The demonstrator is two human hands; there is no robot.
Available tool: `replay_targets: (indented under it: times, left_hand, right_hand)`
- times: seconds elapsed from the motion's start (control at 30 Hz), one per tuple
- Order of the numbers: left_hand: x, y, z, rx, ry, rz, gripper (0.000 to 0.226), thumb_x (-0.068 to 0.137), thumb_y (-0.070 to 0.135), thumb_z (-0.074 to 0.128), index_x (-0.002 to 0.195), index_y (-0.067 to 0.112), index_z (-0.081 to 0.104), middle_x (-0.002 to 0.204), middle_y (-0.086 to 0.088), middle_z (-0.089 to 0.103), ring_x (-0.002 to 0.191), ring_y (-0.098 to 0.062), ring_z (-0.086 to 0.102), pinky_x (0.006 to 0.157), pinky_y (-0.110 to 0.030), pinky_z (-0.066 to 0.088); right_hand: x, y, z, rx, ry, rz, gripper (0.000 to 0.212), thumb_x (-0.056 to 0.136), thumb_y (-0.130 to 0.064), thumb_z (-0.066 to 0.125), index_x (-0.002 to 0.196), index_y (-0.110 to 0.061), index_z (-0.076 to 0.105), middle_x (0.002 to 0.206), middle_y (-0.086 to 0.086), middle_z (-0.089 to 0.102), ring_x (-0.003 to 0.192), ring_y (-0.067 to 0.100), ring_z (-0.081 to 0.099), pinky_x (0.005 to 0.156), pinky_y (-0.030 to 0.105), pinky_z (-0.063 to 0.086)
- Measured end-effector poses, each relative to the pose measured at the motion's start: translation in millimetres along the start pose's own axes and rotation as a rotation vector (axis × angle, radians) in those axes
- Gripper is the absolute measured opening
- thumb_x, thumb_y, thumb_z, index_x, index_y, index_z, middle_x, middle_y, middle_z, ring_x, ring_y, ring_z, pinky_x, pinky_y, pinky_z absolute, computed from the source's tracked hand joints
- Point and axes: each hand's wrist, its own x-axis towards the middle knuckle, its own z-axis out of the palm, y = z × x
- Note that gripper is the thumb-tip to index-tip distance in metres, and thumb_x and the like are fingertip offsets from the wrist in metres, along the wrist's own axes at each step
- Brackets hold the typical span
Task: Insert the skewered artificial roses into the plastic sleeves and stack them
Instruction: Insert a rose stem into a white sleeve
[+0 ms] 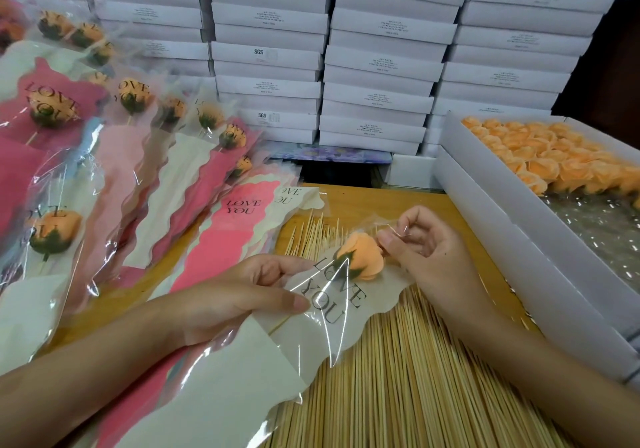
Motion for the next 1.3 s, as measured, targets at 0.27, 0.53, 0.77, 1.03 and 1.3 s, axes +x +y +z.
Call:
replay_targets:
  times: [0.27, 0.53, 0.77, 1.03, 1.3]
  left_hand:
    - [-0.9, 1.0, -0.7, -0.007, 0.026, -0.026, 0.039, 0.082, 0.019, 0.074, 0.121, 0.017, 0.067, 0.112, -0.009, 0.071, 0.096, -0.019, 0.068, 0.086, -0.028, 0.054]
    - [-1.1, 7.9, 7.4, 0.006, 0.036, 0.004, 0.028, 0.094, 0.022, 0.056, 0.118, 0.020, 0.070, 0.120, -0.003, 0.069, 0.111, -0.014, 0.065, 0.087, -0.015, 0.049]
    - [0.7, 2.4, 7.6, 0.041, 0.189, -0.010, 0.026, 0.088, 0.032, 0.060, 0.106, 0.022, 0.075, 0.114, -0.002, 0.072, 0.110, -0.012, 0.066, 0.085, -0.012, 0.047]
    - [1.4, 1.8, 2.9, 0.002, 0.096, -0.020, 0.032, 0.097, 0.027, 0.052, 0.121, 0.014, 0.068, 0.123, -0.011, 0.067, 0.114, -0.020, 0.064, 0.090, -0.018, 0.048]
    - [2.4, 1.6, 2.9, 0.004, 0.156, 0.008, 0.026, 0.097, 0.016, 0.054, 0.115, 0.002, 0.068, 0.114, -0.013, 0.071, 0.105, -0.019, 0.067, 0.086, -0.018, 0.052]
  right_hand:
    - [1.4, 4.0, -0.7, 0.113, -0.050, 0.063, 0.017, 0.093, -0.019, 0.059, 0.087, -0.008, 0.049, 0.083, 0.001, 0.075, 0.076, 0.013, 0.072, 0.063, 0.020, 0.055]
    - [1.6, 4.4, 0.4, 0.156, -0.037, 0.088, 0.022, 0.096, -0.018, 0.056, 0.091, 0.000, 0.045, 0.084, 0.003, 0.075, 0.077, 0.011, 0.071, 0.057, 0.013, 0.049]
    - [1.5, 4.4, 1.0, 0.198, -0.055, 0.113, 0.015, 0.096, -0.016, 0.054, 0.086, -0.009, 0.045, 0.084, 0.001, 0.076, 0.076, 0.007, 0.071, 0.054, 0.009, 0.046]
    - [1.9, 6.0, -0.7, 0.197, -0.079, 0.123, 0.016, 0.096, -0.020, 0.055, 0.086, -0.011, 0.046, 0.086, 0.004, 0.076, 0.078, 0.012, 0.072, 0.058, 0.013, 0.049]
    - [-1.4, -3.4, -0.1, 0.168, -0.191, 0.186, 0.043, 0.073, -0.043, 0.065, 0.106, -0.016, 0.067, 0.089, -0.011, 0.074, 0.067, -0.002, 0.066, 0.057, 0.010, 0.048]
